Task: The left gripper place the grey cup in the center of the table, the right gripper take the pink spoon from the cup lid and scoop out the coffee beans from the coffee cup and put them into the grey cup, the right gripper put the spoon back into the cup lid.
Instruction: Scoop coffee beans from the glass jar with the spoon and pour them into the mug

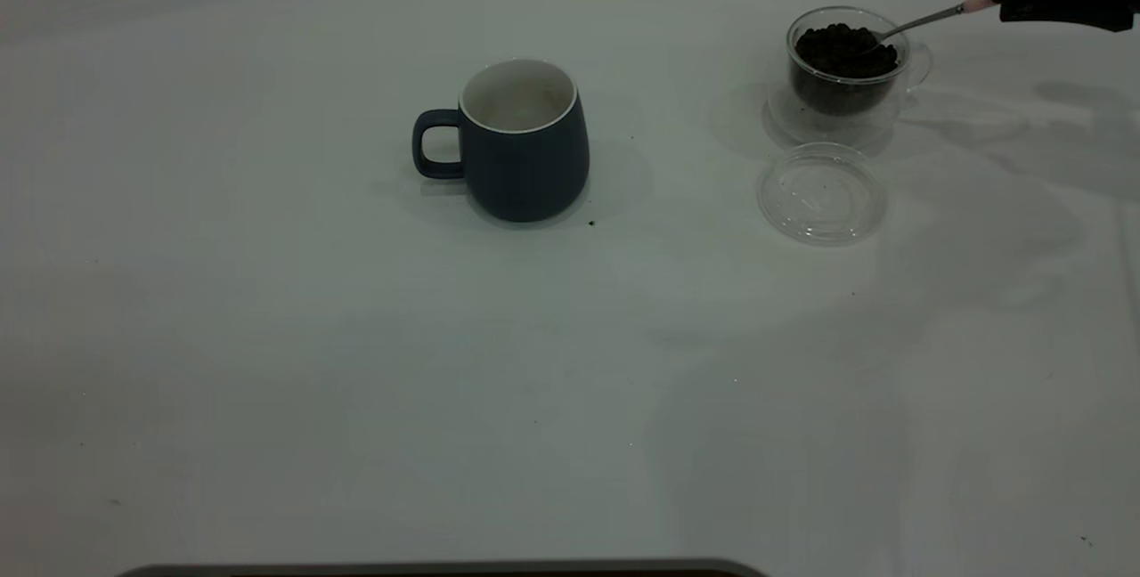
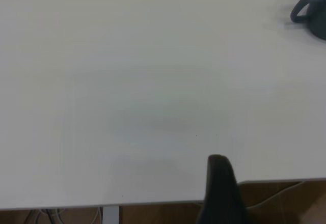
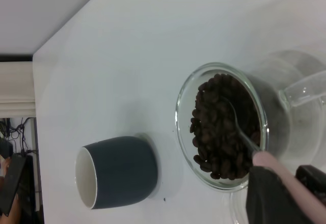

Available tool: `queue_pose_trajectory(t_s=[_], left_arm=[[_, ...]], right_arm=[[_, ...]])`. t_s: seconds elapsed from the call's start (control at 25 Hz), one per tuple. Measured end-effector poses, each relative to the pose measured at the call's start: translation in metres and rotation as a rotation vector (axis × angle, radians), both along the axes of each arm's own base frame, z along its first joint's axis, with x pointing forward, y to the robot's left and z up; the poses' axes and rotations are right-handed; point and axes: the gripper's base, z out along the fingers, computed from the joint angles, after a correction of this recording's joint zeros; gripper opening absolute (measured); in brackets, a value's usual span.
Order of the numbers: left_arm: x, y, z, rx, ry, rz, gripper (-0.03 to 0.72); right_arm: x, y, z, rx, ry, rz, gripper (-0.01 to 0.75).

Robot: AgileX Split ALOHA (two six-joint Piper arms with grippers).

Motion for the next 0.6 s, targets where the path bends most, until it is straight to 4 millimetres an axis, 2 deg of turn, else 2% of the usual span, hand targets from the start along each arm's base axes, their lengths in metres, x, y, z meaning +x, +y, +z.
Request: queue_pose_trajectory(t_s=[0.28,0.6], left_arm=[[0.000,0.000,0.000,0.000,0.000,0.000,0.567],[0.000,0.000,0.000,0.000,0.000,0.000,0.567]], right_arm=[[-0.002,0.002,0.001,0.022,0.016,0.015,0.101],[-0.006,-0.010,0.002,0.060,0.021,-0.001,0.101]])
